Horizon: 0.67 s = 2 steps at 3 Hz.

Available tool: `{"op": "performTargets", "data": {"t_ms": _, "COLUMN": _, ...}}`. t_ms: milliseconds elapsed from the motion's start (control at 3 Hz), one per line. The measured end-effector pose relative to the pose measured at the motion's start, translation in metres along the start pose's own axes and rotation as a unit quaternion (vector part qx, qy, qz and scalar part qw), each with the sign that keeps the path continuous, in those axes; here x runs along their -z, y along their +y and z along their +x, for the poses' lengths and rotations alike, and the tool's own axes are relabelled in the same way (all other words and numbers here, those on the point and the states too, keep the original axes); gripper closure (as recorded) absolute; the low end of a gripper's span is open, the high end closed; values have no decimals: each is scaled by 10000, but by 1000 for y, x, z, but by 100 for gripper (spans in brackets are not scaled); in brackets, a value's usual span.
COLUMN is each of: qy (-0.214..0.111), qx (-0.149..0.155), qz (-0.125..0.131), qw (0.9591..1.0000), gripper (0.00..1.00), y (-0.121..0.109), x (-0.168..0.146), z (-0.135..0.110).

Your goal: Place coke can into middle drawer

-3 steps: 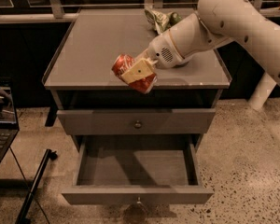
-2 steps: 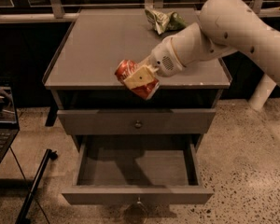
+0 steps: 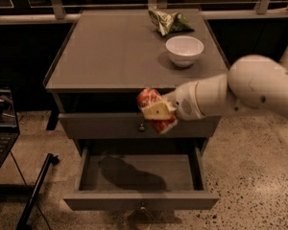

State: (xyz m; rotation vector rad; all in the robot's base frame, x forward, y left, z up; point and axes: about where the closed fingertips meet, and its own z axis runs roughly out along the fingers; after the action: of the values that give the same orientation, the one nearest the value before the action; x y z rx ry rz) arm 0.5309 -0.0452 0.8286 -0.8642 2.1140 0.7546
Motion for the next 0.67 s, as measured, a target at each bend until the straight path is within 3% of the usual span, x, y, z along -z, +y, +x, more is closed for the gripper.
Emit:
{"op": "performTargets", "data": {"t_ms": 333, "qy": 85, "qx": -588, "qz": 1, "qw": 9982, "gripper": 100, "y": -1, "x": -18, "z": 66}}
{"op": "performTargets", "data": {"t_ms": 667, "qy": 84, "qx": -587, "qz": 1, "qw": 9982, "gripper": 100, "y": -1, "x": -18, "z": 66}}
